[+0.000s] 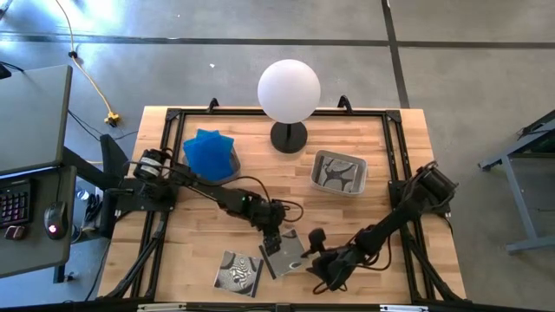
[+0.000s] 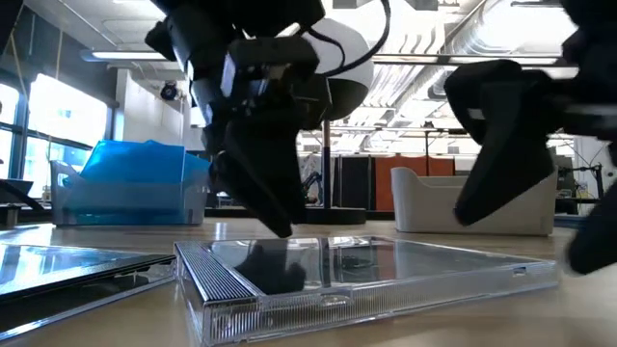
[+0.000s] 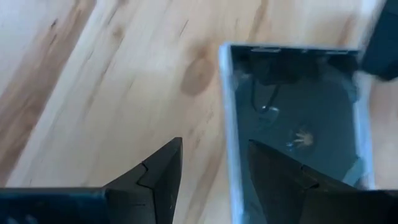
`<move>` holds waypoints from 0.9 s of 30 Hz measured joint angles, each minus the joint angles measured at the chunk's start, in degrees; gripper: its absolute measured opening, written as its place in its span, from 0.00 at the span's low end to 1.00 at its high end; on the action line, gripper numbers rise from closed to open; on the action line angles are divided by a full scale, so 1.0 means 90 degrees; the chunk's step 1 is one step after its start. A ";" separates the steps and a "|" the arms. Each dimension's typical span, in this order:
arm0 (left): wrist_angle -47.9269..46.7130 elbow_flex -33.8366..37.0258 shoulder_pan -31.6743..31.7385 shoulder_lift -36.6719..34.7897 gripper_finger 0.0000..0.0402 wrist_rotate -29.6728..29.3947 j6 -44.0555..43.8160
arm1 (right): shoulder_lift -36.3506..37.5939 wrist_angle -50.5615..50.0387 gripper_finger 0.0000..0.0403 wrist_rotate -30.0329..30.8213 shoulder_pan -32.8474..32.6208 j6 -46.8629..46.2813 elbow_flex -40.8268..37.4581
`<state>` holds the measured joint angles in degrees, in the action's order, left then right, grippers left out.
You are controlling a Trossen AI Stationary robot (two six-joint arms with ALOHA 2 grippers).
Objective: Pick & place jewel cases by type
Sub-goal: Put the right black cd case into the gray bin
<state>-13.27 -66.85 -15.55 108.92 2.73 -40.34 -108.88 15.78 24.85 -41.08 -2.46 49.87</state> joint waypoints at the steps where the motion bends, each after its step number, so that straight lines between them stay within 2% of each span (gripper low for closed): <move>1: 0.0033 -0.0003 -0.0006 0.0000 0.44 0.0005 -0.0003 | -0.0057 0.0033 0.55 0.0128 -0.0002 0.0113 0.0000; 6: 0.0033 0.0000 -0.0022 0.0000 0.44 -0.0160 -0.0046 | -0.0216 0.0101 0.54 0.0362 0.0051 0.0323 0.0002; 15: 0.0043 -0.0002 -0.0022 0.0037 0.44 -0.0053 -0.0087 | -0.0216 0.0084 0.54 0.0461 0.0078 0.0500 0.0002; 27: 0.1172 -0.0022 0.0007 0.0782 0.44 0.1024 -0.1202 | -0.0214 -0.0023 0.54 0.0465 0.0284 0.1348 0.0002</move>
<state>-2.72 -67.05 -15.49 115.96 11.95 -51.16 -110.80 15.57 29.04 -38.52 9.67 49.89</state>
